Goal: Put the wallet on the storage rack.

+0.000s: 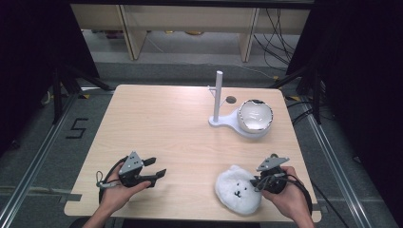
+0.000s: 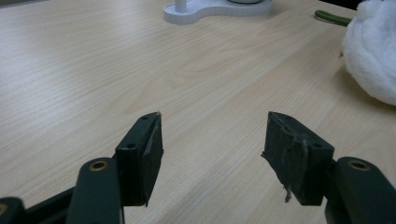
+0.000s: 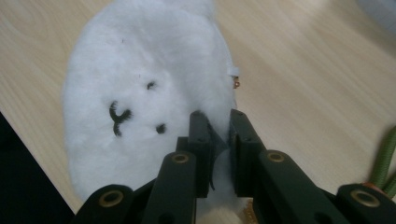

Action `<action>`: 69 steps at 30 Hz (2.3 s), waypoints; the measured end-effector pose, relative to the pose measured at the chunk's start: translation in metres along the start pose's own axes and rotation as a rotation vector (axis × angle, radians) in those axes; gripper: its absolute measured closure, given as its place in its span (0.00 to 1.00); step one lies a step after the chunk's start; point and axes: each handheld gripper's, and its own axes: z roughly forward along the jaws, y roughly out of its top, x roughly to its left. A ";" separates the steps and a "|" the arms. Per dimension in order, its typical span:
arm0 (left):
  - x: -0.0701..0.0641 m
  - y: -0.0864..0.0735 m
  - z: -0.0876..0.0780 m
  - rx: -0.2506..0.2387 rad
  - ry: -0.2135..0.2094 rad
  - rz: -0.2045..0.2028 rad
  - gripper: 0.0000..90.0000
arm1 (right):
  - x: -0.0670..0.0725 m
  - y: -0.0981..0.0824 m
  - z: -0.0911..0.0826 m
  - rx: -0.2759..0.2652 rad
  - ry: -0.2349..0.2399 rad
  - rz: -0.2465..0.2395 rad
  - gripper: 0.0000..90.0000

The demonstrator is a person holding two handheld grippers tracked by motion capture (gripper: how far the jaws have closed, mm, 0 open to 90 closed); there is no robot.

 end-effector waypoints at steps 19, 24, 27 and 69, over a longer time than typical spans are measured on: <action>0.001 -0.001 -0.001 -0.008 0.021 -0.002 0.41 | -0.006 0.011 -0.020 -0.111 -0.070 -0.024 0.92; 0.002 -0.001 -0.002 -0.009 0.024 -0.004 0.41 | -0.009 0.016 -0.024 -0.126 -0.094 -0.027 0.92; 0.002 -0.001 -0.002 -0.008 0.025 -0.004 0.41 | -0.010 0.018 -0.027 -0.127 -0.096 -0.015 0.92; 0.000 -0.003 0.000 -0.015 0.024 -0.019 0.41 | -0.047 0.046 -0.054 -0.252 -0.232 -0.029 0.92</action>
